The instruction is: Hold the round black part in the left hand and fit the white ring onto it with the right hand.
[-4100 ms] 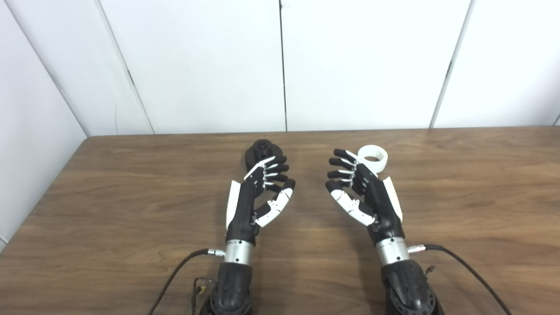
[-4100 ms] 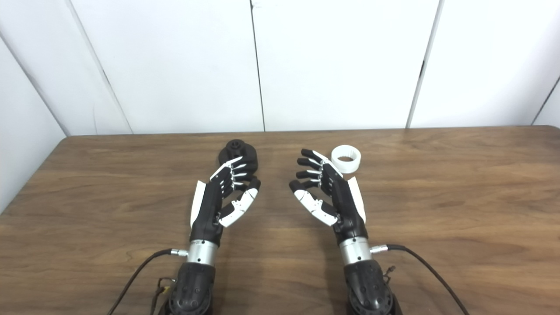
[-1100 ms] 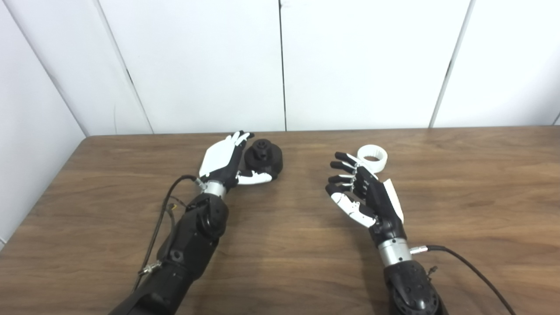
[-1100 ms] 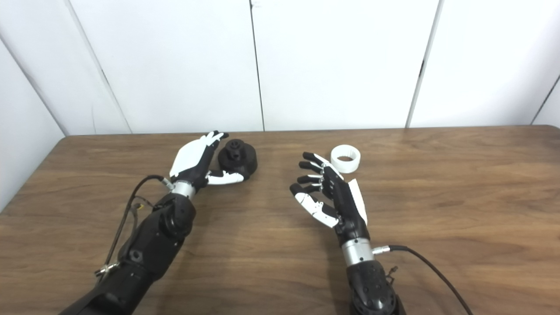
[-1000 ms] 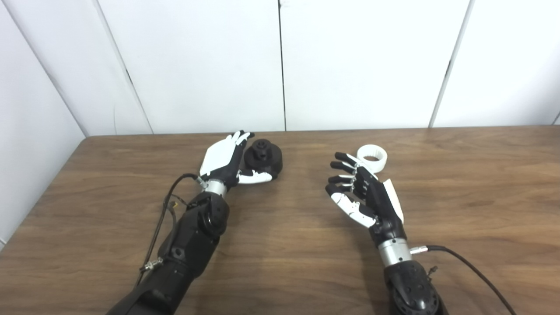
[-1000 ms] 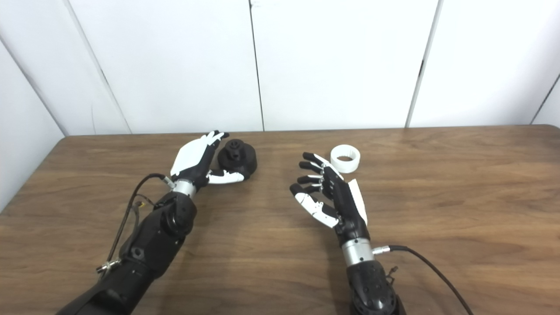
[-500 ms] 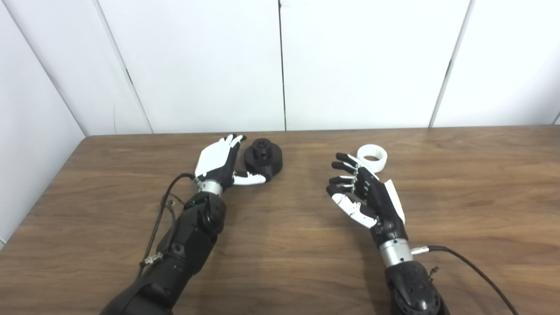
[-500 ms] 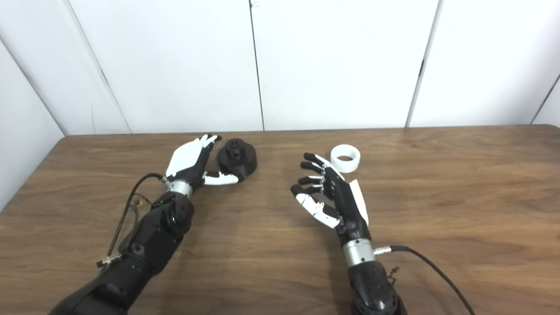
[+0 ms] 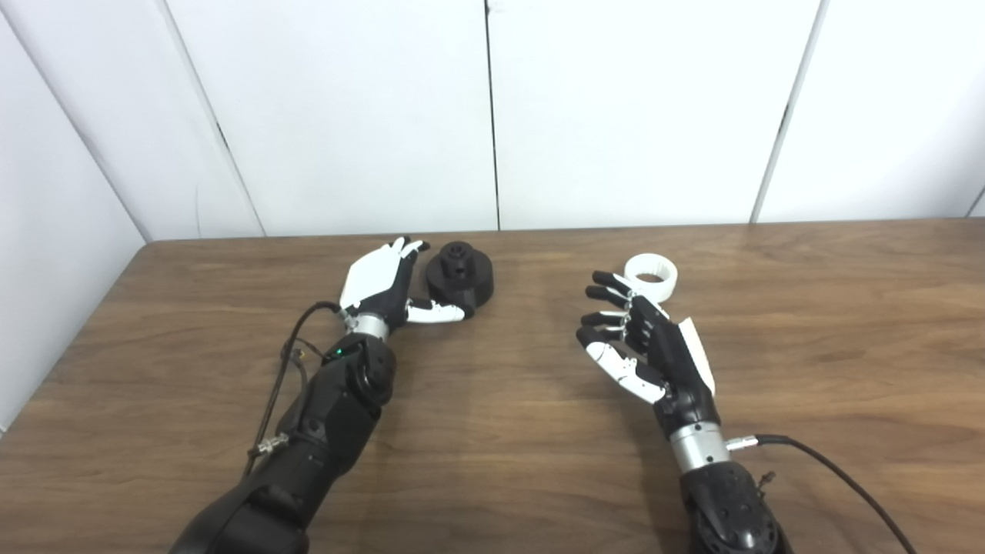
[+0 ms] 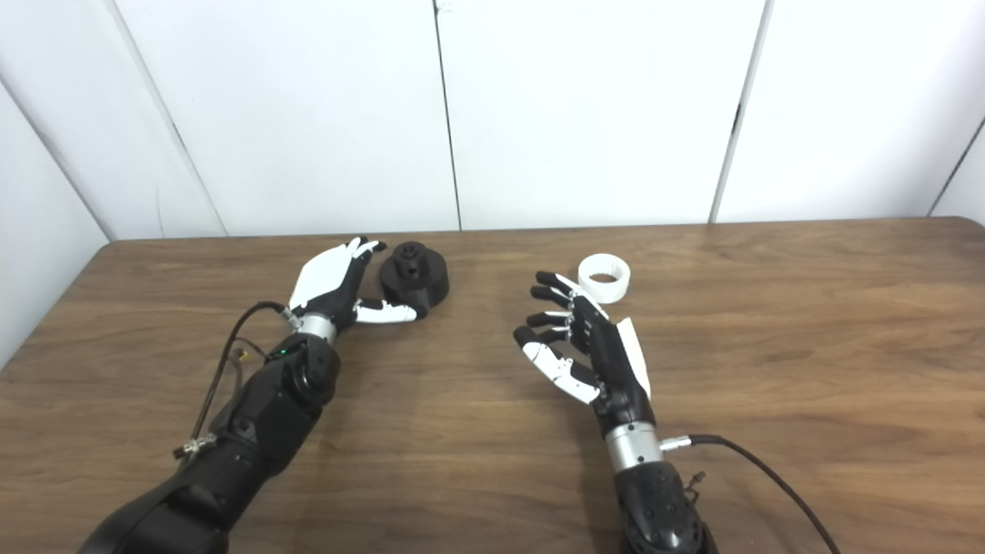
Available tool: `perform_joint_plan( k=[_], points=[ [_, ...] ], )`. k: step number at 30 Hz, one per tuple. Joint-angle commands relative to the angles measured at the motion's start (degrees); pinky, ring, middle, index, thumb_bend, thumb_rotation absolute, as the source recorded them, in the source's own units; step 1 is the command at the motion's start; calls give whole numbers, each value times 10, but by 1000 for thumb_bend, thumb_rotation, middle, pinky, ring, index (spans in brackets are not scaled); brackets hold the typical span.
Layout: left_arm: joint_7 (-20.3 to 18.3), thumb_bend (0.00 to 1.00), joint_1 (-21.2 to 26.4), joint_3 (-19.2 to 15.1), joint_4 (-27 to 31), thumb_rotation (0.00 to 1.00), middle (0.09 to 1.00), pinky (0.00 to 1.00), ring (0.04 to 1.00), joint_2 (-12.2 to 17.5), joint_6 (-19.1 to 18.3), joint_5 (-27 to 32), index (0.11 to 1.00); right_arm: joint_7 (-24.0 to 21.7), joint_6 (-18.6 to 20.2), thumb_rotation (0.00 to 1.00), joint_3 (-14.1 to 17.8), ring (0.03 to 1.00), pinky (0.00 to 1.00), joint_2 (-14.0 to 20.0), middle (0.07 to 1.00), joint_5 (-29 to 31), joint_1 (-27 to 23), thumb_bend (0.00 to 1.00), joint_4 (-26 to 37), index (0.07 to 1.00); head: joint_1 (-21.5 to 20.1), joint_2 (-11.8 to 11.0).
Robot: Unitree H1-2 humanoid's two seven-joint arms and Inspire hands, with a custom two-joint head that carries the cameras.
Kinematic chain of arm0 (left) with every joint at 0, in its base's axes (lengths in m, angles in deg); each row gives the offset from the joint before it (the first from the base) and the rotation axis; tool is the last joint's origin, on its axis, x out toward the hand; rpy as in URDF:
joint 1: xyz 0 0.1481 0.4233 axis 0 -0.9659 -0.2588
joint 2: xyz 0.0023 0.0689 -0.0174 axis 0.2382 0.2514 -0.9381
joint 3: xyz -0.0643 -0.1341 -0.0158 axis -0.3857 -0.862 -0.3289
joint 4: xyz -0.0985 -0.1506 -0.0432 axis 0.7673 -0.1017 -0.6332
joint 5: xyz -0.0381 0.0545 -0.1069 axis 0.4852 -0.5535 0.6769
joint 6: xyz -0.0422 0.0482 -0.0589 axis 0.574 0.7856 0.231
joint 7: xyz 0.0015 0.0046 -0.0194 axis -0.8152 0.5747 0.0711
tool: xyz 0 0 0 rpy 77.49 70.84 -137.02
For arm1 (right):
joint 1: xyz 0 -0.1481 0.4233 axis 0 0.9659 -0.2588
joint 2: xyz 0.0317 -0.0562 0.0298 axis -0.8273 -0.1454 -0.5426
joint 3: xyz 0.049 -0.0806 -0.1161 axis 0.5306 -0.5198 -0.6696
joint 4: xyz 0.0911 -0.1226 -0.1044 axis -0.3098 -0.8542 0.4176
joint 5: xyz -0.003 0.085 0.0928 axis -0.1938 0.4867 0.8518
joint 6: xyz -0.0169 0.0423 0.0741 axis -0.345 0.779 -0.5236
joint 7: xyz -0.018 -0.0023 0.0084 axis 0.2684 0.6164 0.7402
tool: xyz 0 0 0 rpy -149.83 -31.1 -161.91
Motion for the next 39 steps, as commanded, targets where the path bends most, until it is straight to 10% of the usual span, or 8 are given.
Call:
perform_joint_plan(
  k=[1,29,39],
  points=[
    [7,1000,33,5,-4,452,1000,949,1000,0,11,1,859,-1,-8,424,4,659,567,18,789,-13,27,555,-6,818,1,2],
    [0,1000,35,19,-3,449,1000,925,1000,-8,19,19,853,3,-4,404,6,652,563,15,787,-15,28,555,0,813,-4,8],
    [20,857,33,-5,-25,239,1000,966,1000,-13,90,62,699,4,-6,397,9,643,550,18,780,-13,32,554,3,808,-5,10]
  ],
)
